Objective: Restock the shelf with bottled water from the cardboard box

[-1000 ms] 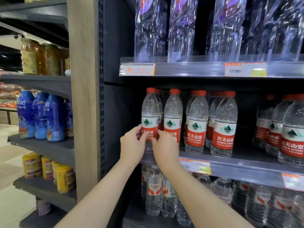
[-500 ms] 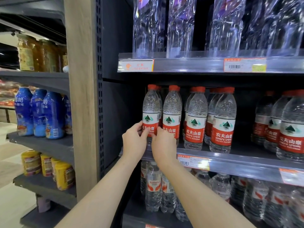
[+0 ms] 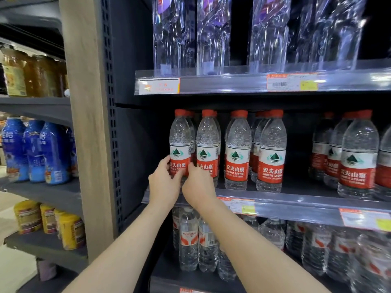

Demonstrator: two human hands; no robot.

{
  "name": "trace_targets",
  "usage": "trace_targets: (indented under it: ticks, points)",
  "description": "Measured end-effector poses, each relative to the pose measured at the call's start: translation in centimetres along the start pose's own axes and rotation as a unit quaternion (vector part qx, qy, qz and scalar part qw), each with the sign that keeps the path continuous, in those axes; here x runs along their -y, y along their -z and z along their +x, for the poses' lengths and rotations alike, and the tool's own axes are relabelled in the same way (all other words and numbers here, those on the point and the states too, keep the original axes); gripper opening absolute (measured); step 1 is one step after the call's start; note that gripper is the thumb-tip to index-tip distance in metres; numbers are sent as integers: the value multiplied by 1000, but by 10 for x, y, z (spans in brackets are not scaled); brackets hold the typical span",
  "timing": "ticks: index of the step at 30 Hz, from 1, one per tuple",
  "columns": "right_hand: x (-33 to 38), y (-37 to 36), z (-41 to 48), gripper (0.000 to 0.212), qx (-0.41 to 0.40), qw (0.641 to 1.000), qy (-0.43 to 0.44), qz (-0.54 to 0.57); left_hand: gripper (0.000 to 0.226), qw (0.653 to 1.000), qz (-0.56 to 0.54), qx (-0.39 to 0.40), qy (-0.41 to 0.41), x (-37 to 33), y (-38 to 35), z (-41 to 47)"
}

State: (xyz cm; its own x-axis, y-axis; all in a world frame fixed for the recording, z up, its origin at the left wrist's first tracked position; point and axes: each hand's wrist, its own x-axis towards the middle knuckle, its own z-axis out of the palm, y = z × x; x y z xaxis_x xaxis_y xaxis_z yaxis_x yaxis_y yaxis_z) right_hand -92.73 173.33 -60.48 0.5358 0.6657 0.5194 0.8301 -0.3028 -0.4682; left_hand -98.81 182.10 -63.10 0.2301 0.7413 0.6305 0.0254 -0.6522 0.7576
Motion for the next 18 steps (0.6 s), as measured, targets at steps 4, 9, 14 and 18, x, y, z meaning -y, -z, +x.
trace_targets:
  ticks: [4,9,14,18]
  points:
    - [-6,4,-1,33,6,998,9,55,62,1000,13,-2,7,-4,1,-1]
    - [-17,19,-11,44,-38,985,3,166,56,998,60,3,-21,-13,4,-10]
    - [-30,49,-18,46,-58,982,5,180,43,978,179,13,-103,-44,7,-24]
    - [-42,82,-33,43,-101,987,8,128,52,962,234,-13,-143,-79,8,-32]
